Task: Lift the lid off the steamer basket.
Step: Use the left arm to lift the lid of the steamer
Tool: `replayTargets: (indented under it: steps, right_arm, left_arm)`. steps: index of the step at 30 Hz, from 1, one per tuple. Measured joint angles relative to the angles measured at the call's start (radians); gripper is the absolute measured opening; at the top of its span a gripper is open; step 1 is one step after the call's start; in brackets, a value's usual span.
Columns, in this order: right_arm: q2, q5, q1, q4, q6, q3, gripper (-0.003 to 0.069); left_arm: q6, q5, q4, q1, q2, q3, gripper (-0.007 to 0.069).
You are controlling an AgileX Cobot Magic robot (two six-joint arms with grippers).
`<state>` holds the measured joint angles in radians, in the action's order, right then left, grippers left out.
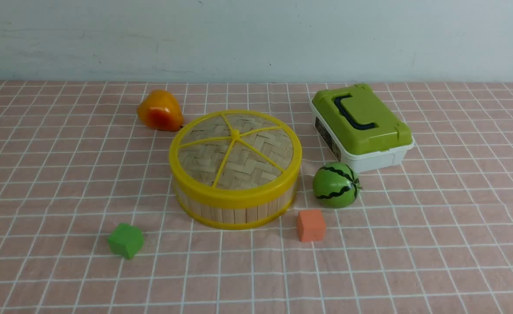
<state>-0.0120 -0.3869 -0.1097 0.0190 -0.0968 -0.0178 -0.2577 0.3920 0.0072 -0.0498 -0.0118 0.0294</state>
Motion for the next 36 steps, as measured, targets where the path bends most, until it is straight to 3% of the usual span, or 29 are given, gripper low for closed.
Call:
replayTargets:
  steps: [36]
  right_arm:
    - [0.0,0.0,0.0,0.0,0.0,0.0,0.0241]
  left_arm:
    - [0.0,0.0,0.004,0.0,0.0,0.0,0.0011]
